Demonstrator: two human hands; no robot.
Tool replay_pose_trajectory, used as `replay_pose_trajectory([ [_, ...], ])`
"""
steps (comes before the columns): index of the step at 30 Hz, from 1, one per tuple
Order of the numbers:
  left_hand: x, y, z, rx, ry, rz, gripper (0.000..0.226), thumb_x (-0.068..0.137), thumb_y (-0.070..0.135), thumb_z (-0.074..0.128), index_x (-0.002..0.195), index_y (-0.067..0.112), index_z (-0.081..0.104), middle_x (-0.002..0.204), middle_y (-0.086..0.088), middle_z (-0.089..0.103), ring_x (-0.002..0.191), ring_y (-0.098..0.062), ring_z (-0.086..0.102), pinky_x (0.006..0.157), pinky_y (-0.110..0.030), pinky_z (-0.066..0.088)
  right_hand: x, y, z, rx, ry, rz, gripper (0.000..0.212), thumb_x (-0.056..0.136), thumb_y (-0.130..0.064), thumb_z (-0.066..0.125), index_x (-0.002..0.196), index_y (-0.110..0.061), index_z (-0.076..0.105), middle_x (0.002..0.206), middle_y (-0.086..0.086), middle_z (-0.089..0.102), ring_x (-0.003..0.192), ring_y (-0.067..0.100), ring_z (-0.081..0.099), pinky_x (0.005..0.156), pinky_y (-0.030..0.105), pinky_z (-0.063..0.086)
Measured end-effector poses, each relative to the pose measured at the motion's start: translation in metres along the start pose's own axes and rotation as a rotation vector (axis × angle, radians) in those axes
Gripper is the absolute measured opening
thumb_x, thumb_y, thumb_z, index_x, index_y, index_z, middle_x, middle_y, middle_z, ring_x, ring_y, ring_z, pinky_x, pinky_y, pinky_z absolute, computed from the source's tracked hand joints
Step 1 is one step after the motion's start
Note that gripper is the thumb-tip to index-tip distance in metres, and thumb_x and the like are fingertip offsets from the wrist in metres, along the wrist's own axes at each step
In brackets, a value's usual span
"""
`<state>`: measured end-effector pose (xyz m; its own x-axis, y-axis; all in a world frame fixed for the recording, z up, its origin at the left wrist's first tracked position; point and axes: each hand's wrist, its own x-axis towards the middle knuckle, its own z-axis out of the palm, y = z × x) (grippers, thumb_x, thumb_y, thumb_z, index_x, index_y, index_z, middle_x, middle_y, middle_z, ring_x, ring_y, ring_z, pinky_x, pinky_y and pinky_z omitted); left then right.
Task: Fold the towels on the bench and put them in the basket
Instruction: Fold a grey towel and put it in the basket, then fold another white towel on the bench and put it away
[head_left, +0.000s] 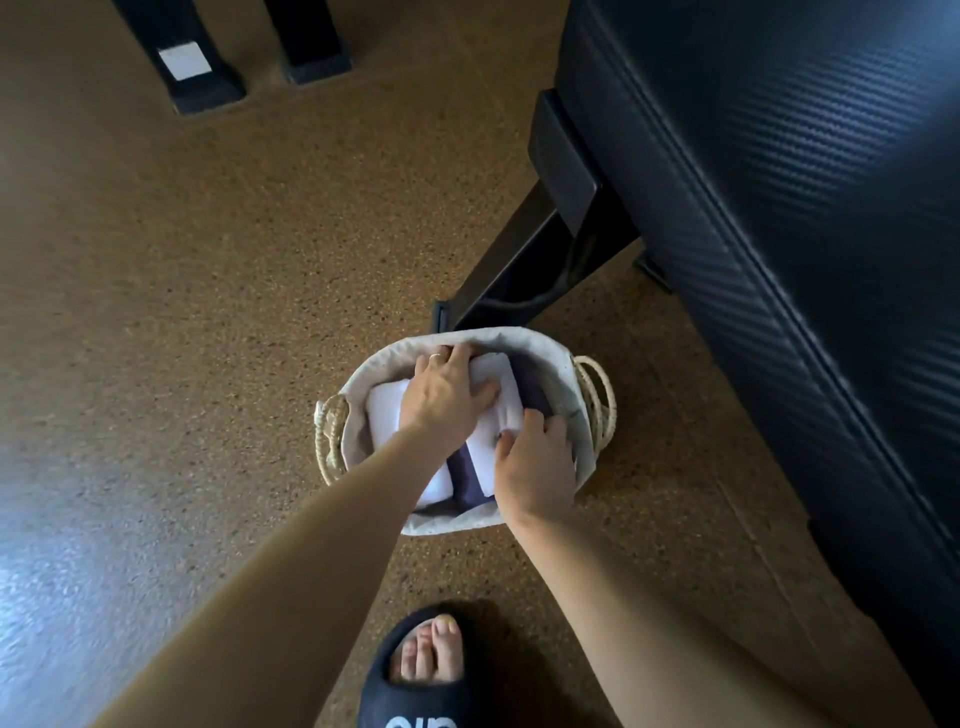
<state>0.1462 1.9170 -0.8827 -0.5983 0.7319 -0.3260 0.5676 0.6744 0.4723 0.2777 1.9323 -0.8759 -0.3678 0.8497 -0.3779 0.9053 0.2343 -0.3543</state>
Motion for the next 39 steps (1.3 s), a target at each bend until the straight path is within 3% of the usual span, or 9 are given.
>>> replay_pose_trajectory([
  [6,-0.014,0.026,-0.012,0.270,0.129,0.054,0.052,0.097,0.039,0.062,0.135,0.012,0.039,0.130,-0.013,0.053,0.120,-0.030,0.050,0.091,-0.037,0.045,-0.008,-0.008,-0.020,-0.090,0.167,-0.115,0.044,0.101,-0.026,0.055,0.143,-0.015,0.046,0.138,0.016,0.054,0.129,0.033,0.051,0.108,0.041,0.041],
  [9,-0.025,0.039,-0.047,0.206,0.142,0.131,0.050,0.096,0.035,0.065,0.134,0.012,0.043,0.130,-0.014,0.050,0.120,-0.033,0.052,0.091,-0.042,0.047,-0.027,-0.012,-0.043,-0.065,0.168,-0.168,0.051,0.096,-0.017,0.063,0.145,-0.014,0.046,0.136,0.016,0.056,0.128,0.032,0.052,0.108,0.040,0.042],
  [14,-0.076,0.062,-0.119,0.098,0.099,0.189,0.029,0.093,0.027,0.062,0.119,0.016,0.056,0.111,-0.011,0.062,0.100,-0.034,0.062,0.083,-0.043,0.052,-0.089,-0.022,-0.108,0.056,0.051,-0.285,0.054,0.096,-0.014,0.059,0.147,-0.011,0.043,0.140,0.015,0.051,0.133,0.032,0.048,0.110,0.042,0.044],
  [19,-0.165,0.125,-0.189,0.110,-0.028,0.318,0.013,0.091,0.017,0.059,0.101,0.020,0.066,0.096,0.005,0.065,0.097,-0.020,0.064,0.089,-0.038,0.053,-0.165,-0.019,-0.208,0.190,-0.042,-0.378,0.026,0.095,-0.010,0.053,0.120,-0.010,0.059,0.118,0.009,0.065,0.112,0.029,0.060,0.092,0.038,0.051],
  [22,-0.223,0.184,-0.219,0.195,-0.024,0.473,0.009,0.091,0.018,0.059,0.093,0.023,0.066,0.094,0.004,0.066,0.094,-0.020,0.064,0.086,-0.039,0.053,-0.210,-0.004,-0.277,0.172,-0.040,-0.413,0.026,0.089,-0.018,0.045,0.100,-0.010,0.067,0.108,0.011,0.071,0.104,0.033,0.064,0.087,0.040,0.052],
  [27,-0.314,0.278,-0.219,0.172,0.002,0.698,0.010,0.094,0.017,0.059,0.093,0.024,0.065,0.097,0.002,0.070,0.094,-0.017,0.065,0.084,-0.034,0.052,-0.273,0.081,-0.376,0.261,0.137,-0.268,0.014,0.088,-0.016,0.059,0.095,-0.019,0.071,0.103,0.001,0.071,0.095,0.022,0.067,0.086,0.039,0.058],
  [32,-0.398,0.359,-0.160,0.167,-0.164,0.876,0.012,0.095,0.024,0.063,0.106,0.025,0.064,0.101,0.007,0.067,0.095,-0.011,0.064,0.090,-0.039,0.056,-0.337,0.207,-0.436,0.099,0.240,-0.060,0.016,0.091,-0.019,0.061,0.104,-0.016,0.071,0.105,0.005,0.069,0.093,0.026,0.067,0.085,0.046,0.060],
  [36,-0.470,0.399,-0.091,0.235,-0.418,0.984,0.039,0.092,0.032,0.069,0.128,0.026,0.057,0.114,0.008,0.061,0.103,-0.011,0.062,0.097,-0.036,0.053,-0.390,0.298,-0.450,-0.065,0.165,0.130,0.022,0.094,-0.020,0.061,0.113,-0.015,0.070,0.111,0.007,0.068,0.099,0.028,0.065,0.086,0.040,0.058],
  [39,-0.517,0.414,-0.042,0.330,-0.552,1.058,0.066,0.092,0.040,0.069,0.150,0.029,0.038,0.140,0.002,0.049,0.121,-0.016,0.054,0.102,-0.037,0.049,-0.429,0.348,-0.450,-0.144,0.120,0.232,0.022,0.094,-0.023,0.063,0.114,-0.014,0.064,0.109,0.008,0.066,0.092,0.025,0.063,0.067,0.032,0.051],
])
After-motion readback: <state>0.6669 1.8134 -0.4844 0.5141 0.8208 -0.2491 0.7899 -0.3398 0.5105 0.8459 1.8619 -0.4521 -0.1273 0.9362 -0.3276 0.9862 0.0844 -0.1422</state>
